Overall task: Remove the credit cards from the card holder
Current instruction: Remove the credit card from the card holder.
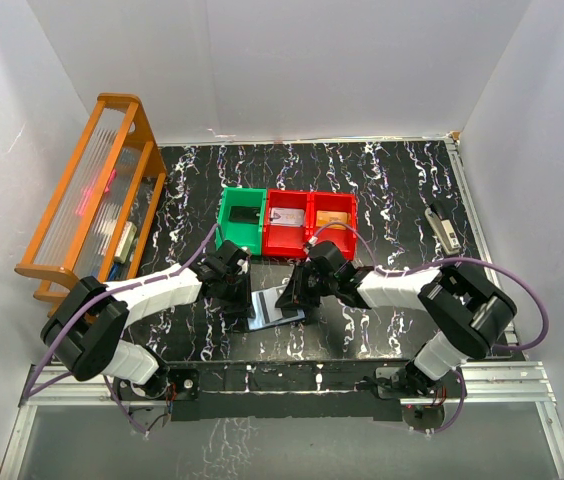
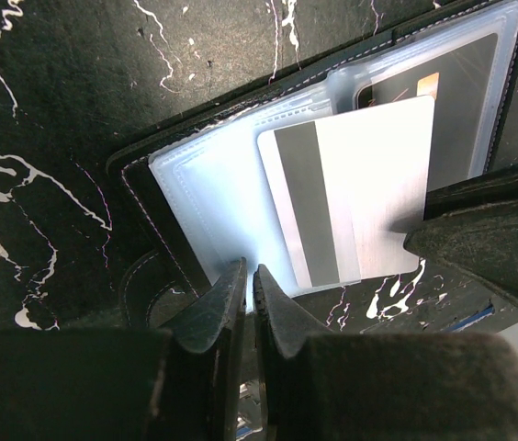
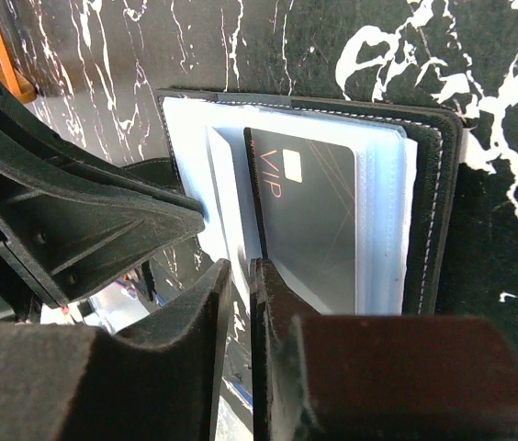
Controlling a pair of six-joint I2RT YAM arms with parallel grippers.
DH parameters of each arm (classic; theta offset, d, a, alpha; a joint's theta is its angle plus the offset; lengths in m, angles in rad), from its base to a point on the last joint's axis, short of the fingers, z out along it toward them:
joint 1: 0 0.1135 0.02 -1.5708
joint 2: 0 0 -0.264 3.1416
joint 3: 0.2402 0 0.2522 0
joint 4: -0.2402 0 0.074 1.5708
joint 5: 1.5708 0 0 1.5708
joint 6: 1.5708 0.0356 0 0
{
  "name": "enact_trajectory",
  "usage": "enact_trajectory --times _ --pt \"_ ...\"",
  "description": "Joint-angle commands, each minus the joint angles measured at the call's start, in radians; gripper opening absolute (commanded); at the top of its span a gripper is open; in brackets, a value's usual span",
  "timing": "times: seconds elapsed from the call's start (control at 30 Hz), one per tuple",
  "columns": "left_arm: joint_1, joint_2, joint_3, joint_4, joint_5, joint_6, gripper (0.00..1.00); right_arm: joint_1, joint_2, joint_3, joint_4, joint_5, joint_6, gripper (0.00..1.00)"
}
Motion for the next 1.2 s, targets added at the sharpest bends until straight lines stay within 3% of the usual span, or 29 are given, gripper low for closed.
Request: enact_trajectory --times 0.0,0.5,0.73,0.93,1.17 --pt "-0.001 -0.012 -0.008 -0.075 -0.043 0.023 0.08 -0.003 0.018 0.017 0.077 -0.031 0.009 0.15" --pt "-0.003 -0.02 -0.004 -0.084 -0.044 0.027 0.07 -0.009 0.093 0.043 0.114 -0.055 0.002 0.19" --pt "-0.002 -0.04 -0.001 -0.094 -0.062 0.023 0.07 -0.013 0.065 0.032 0.109 -0.041 -0.001 0.0" --pt "-0.003 -0.089 0.043 -0.123 -0.082 0.025 0.1 -0.014 -0.001 0.001 0.086 -0.021 0.006 0.0" --pt "-0.003 -0.125 0.113 -0.111 -0.066 0.027 0.22 -0.014 -0.049 -0.024 0.08 -0.007 0.025 0.0"
